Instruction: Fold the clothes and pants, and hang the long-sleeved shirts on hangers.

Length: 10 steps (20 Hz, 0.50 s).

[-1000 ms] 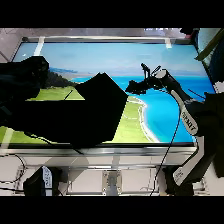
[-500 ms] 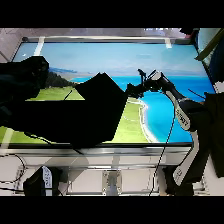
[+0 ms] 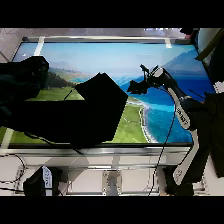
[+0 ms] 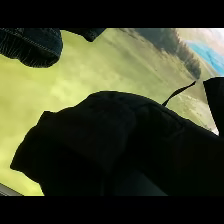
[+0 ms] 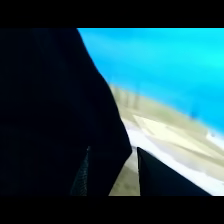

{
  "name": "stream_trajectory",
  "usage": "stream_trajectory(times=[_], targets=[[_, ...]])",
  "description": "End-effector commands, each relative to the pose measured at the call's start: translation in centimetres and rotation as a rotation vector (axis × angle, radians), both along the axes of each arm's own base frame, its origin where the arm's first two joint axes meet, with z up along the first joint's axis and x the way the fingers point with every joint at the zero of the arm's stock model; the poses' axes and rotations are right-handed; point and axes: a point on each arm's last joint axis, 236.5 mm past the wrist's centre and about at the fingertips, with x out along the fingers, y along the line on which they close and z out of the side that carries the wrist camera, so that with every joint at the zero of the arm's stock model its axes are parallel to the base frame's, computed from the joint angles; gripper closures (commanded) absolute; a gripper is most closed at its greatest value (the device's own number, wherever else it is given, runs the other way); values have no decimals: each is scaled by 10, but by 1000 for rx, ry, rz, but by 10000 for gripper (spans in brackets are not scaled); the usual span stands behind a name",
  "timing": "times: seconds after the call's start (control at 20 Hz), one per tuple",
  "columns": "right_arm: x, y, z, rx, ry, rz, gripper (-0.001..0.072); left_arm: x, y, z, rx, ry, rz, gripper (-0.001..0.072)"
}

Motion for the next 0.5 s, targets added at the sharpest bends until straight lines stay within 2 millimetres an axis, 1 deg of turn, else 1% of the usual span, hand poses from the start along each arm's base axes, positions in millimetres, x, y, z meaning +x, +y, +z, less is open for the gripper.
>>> stream_trajectory(times=[0.0, 0.1, 0.2, 0.4, 0.45], targets=[[-10, -1, -16, 0, 71, 3, 374, 0, 0, 0, 0, 0, 1, 692], [-14, 12, -22, 44, 93, 19, 368, 0, 0, 0, 0, 0, 1, 692], [-12, 26, -21, 92, 76, 29, 369, 0, 0, 0, 0, 0, 1, 692], [-11, 36, -20, 96, 51, 45, 376, 0, 0, 0, 0, -1, 1, 692], [-12, 37, -19, 98, 50, 49, 408, 0, 0, 0, 0, 0, 1, 692]])
